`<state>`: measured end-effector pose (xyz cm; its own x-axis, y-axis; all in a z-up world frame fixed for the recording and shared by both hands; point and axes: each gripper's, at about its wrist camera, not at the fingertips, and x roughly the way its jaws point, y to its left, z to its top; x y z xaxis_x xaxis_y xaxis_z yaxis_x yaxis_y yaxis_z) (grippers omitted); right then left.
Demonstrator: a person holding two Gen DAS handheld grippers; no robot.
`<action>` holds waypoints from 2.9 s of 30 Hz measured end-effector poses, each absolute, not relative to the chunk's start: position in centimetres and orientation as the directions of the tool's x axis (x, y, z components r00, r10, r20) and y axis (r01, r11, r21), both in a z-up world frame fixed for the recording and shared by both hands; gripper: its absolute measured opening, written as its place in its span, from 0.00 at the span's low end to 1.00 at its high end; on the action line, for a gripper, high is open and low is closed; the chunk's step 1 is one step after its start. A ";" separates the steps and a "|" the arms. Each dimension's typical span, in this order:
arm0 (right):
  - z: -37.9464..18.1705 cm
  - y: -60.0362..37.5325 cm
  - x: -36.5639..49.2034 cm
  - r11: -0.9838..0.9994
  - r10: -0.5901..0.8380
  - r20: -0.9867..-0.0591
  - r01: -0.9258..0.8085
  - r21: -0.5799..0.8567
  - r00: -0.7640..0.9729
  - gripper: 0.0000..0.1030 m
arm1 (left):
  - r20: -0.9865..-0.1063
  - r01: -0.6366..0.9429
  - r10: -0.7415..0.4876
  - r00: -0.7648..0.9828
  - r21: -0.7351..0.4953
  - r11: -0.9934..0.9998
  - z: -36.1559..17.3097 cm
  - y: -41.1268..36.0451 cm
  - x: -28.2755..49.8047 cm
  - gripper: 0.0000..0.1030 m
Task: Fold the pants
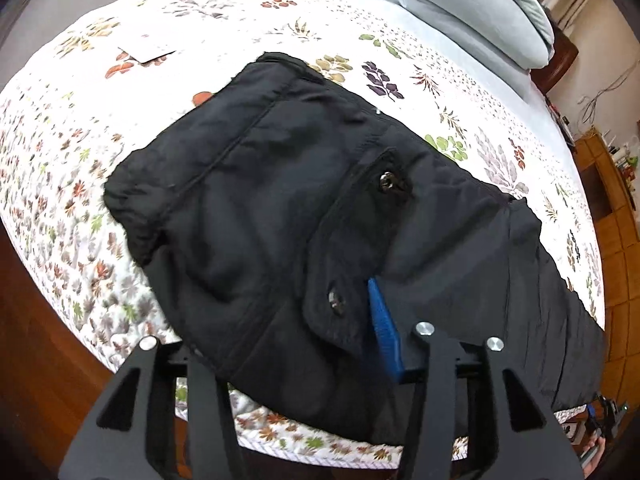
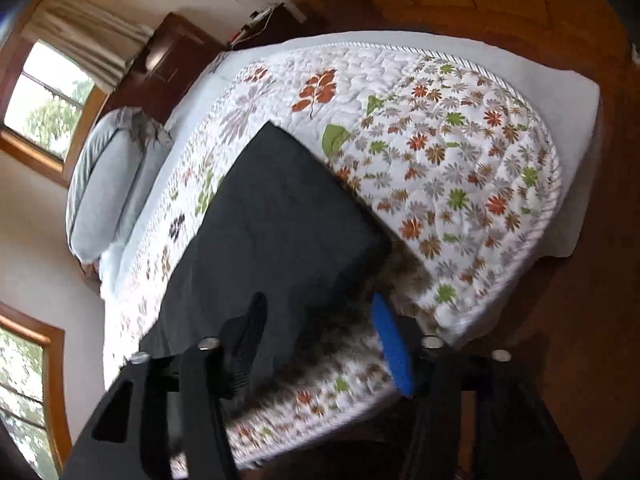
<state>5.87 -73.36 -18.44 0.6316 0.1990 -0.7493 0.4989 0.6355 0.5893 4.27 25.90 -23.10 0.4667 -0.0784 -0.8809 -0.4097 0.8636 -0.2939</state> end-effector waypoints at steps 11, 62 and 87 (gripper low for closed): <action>-18.4 -73.0 10.6 0.721 0.165 -0.809 0.491 0.489 0.564 0.31 | -0.889 -0.462 -0.005 0.457 -0.243 0.853 -24.3 24.9 5.8 0.54; -21.0 -72.1 6.0 0.527 0.313 -0.643 0.436 0.730 0.699 0.76 | -0.778 -0.303 0.132 0.614 -0.078 0.950 -18.8 17.5 5.0 0.78; -22.3 -71.1 9.9 0.473 0.390 -0.542 0.343 0.812 0.745 0.70 | -0.851 -0.287 0.198 0.487 0.059 0.956 -23.6 16.8 7.4 0.85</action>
